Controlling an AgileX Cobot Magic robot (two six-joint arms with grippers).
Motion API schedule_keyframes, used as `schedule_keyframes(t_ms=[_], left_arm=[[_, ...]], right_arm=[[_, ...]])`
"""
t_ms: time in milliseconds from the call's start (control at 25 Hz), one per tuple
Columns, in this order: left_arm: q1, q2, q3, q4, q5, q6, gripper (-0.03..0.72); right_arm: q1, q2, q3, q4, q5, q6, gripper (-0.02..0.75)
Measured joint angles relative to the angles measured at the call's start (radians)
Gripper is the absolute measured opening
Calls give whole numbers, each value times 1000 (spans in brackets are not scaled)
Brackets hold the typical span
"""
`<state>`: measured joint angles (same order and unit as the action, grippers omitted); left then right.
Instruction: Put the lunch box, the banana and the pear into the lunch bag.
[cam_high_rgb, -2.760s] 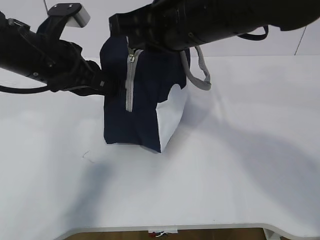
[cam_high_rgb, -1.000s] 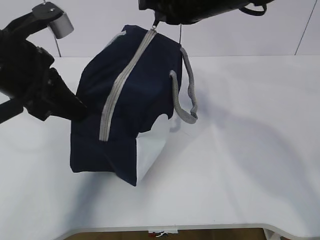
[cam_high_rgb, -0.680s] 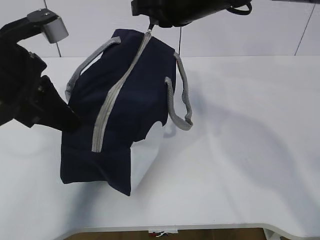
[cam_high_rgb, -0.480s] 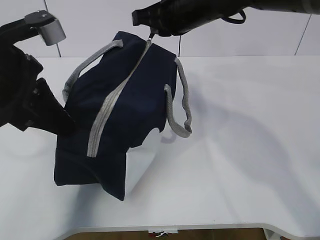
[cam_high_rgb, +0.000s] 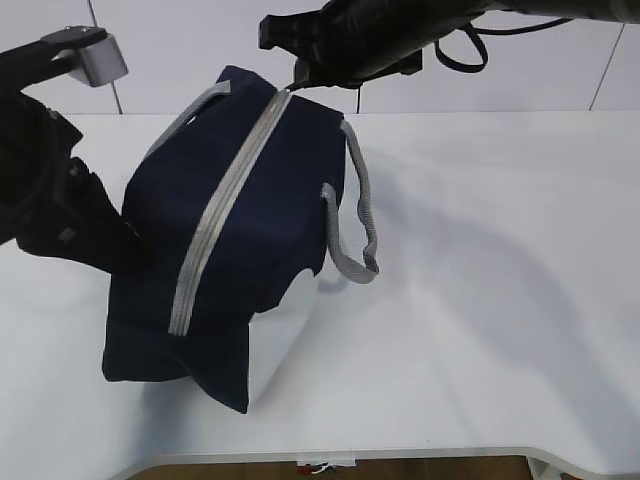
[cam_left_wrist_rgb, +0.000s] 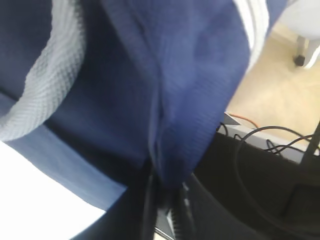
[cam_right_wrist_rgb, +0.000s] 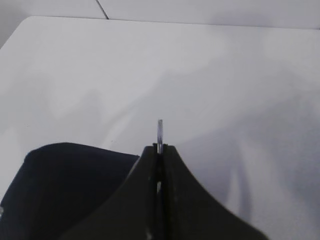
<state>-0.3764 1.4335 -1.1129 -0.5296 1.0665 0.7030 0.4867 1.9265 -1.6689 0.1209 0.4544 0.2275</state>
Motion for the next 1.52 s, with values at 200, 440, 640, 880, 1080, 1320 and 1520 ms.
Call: schedule_keyframes(t_ms=[200,440,640,880,1080,1320,1520], left_arm=[[0,-7,-54,20,-20,-130,349],[0,-5,-200,73,-14,-310,445],[0,62,-340,82,-9,-434,449],[0,191,-447,56,37,-509,452],[0,252,-463,39,46,-517,456],[0,321,-463,52,35,-519,452],[0,342,-463,108,33,-519,298]], right_arm=[[0,-1,-2,89,16,-53,13],[0,-1,-2,135,17,-96,13],[0,-1,-2,139,21,-106,13],[0,-1,-2,139,21,-107,13],[0,7,-2,139,21,-109,13],[0,9,-2,139,21,-110,13],[0,9,-2,139,21,-110,13]])
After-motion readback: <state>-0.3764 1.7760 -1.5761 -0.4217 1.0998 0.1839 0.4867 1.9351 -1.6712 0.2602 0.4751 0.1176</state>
